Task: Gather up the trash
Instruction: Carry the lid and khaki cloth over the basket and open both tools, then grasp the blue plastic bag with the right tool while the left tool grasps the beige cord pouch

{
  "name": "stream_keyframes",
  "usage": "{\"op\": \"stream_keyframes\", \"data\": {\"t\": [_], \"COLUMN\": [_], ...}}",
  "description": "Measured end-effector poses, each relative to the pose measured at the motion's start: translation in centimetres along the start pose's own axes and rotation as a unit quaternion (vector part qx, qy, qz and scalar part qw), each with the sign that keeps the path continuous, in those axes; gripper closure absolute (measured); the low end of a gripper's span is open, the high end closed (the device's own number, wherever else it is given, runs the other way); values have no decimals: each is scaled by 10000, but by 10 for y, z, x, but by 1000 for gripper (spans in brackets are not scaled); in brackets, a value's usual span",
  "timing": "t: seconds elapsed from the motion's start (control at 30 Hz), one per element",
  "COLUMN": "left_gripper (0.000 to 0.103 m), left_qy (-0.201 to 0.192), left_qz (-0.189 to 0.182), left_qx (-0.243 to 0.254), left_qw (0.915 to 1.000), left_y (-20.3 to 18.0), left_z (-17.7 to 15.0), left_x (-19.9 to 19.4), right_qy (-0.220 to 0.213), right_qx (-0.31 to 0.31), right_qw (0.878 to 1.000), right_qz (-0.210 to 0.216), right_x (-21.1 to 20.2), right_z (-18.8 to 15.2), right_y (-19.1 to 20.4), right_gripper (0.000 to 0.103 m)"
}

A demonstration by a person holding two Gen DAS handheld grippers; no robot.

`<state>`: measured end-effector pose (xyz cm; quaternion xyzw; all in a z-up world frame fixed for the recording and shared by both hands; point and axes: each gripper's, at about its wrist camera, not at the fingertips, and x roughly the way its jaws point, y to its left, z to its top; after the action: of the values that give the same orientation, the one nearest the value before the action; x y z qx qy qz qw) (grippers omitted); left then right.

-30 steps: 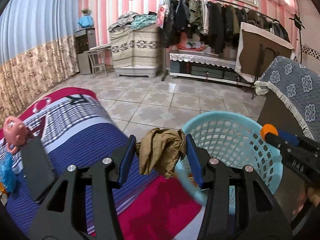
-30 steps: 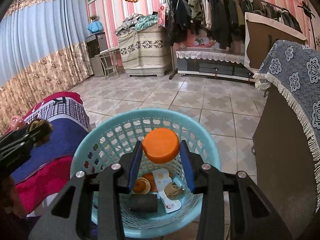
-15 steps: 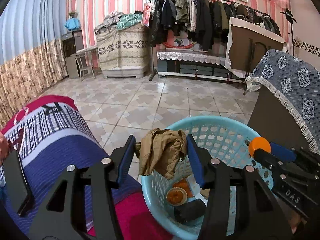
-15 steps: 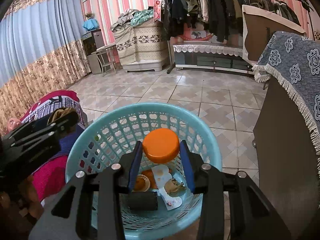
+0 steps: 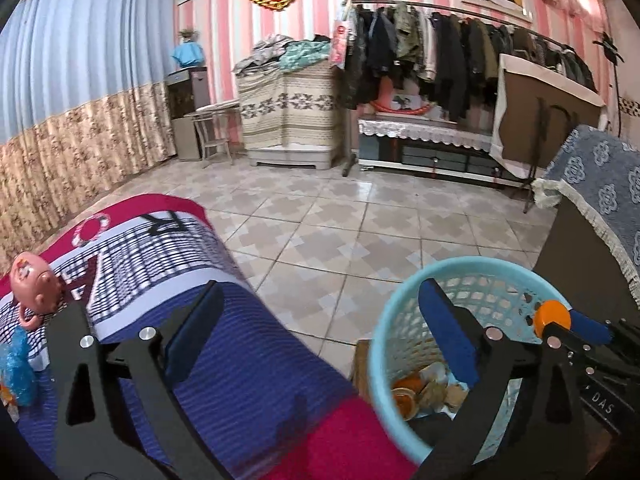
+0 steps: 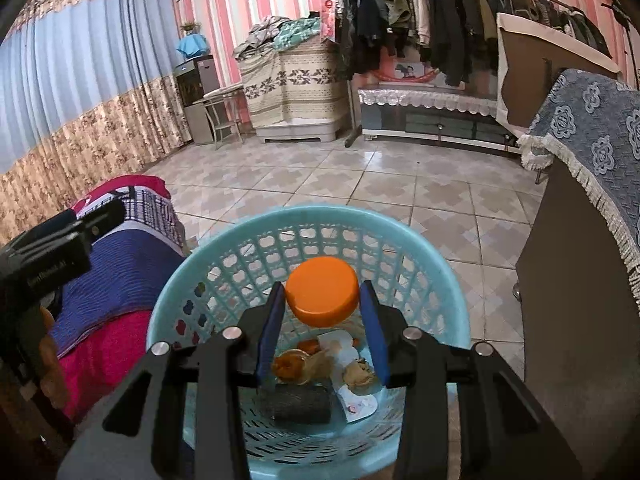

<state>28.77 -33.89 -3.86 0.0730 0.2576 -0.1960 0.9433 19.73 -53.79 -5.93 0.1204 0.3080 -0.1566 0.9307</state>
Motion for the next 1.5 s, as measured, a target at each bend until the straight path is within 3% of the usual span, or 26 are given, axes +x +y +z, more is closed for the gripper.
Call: {"op": "stream_keyframes", "data": {"t": [0.13,0.27,0.47,0.57,1.07,1.2,1.5], "left_gripper": [8,7,6,6,6,6,6], "left_qy": [4,-99,-206,-244,-58,88,428], "left_qz": [153,382,515,581,1072,1316,1765], "left_qx": [-78,3,-97,-141,-541,-705,-1165], "left_qw": [9999,9992,9984,9979,9927,9888,9764], "left_y": [18,33,55,67,145,177,249], "left_z": [-1,-5,-9,-11,-50,-71,-106], "left_x": [-5,-16,-40,-54,-108,-121,-149], "right_qy": [-67,-196,-338,-447,-467,-393,-361], "right_qx": [-42,-81,-59,-119,-683,-758,-1511], "right_qw": [10000,9998,9994,9989,9961,9946,9852], "right_qz": [59,5,61,24,322,591,730], "right_x": [0,-4,-10,-14,-22,-25,-40], "right_z": [0,2,4,5,-2,-8,-37], "right_y": [11,16,23,28,89,108,156], "right_gripper": [64,39,30,17,9,8,6]}}
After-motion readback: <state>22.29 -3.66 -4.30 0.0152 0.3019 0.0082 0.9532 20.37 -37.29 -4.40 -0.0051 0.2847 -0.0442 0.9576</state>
